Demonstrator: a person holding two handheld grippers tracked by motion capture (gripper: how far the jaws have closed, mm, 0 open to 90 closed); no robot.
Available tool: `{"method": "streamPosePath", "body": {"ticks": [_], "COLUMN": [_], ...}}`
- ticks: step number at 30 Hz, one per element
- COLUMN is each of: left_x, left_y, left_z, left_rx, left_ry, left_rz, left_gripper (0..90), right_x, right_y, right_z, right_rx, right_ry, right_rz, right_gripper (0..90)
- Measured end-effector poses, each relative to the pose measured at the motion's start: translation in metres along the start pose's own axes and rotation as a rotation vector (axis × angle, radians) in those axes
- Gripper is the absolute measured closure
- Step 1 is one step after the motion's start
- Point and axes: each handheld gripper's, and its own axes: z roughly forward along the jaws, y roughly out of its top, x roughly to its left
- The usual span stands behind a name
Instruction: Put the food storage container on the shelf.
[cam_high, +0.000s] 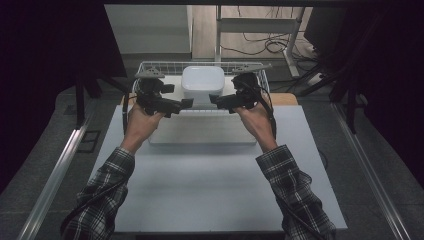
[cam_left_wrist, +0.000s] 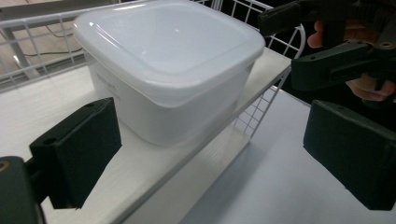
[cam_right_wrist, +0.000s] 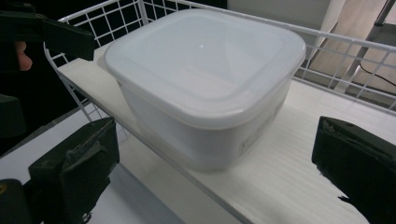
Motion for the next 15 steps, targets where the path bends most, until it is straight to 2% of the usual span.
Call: {"method": "streamPosePath", "body": {"ticks": [8,15], "left_x": [-0.002,-0.007], "left_y": [-0.015,-0.025], "left_z": [-0.004,-0.007], "left_rx": [-0.015,-0.012], "left_ry": [-0.020,-0.026], "left_rz": [-0.014,0.004], "left_gripper": [2.3,1.5], "right_x": [0.002,0.008], "right_y": [-0.012,-0.020], "right_z": [-0.005,-0.008], "right_rx": [0.009,0.010], "right_ry": [0.006,0.023], "right_rz": [-0.039,-0.054], "right_gripper": [0.6,0.4]}}
